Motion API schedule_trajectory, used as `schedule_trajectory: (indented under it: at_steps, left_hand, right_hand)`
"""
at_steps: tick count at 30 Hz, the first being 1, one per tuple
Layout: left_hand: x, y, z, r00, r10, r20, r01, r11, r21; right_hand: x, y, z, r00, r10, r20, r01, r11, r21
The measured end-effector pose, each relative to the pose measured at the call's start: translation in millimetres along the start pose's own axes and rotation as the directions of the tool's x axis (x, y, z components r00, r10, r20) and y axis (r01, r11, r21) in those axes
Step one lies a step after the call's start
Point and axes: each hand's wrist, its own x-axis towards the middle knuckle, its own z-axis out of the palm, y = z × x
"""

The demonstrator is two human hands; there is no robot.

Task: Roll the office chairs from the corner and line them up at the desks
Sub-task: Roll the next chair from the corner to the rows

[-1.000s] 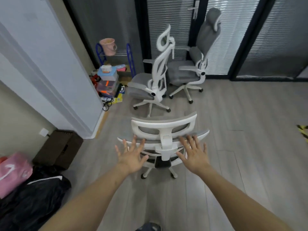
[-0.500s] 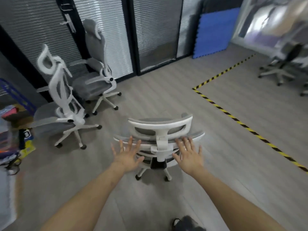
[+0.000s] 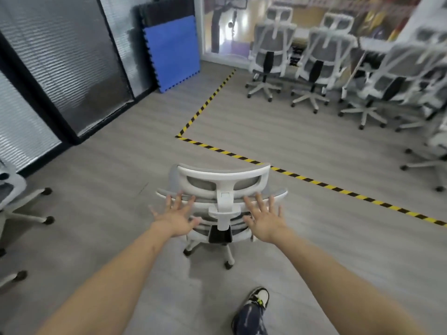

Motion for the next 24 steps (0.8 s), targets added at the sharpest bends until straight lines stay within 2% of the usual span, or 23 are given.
schedule_trajectory:
  at_steps: [7,15,24]
  left_hand:
    - [138,121,-80,0.993,0.11,0.043,-0.113,0.99,0.079]
    - [295,256,-165,0.972,0.232,0.034,-0.234,0.96,0.15]
    - [461,418,-264,0.926,0.375,0.046,-0.375,0.894,0.244]
  right_hand:
    - [85,118,-72,0.989,0.15,0.018,-0.151,0.984,0.089]
    - [182,261,-147,0.97,0.239,0.052,-0.244,0.954,0.172]
    - [291,410,-215,0.926,0.377,-0.012,-0.357,0.886,0.297]
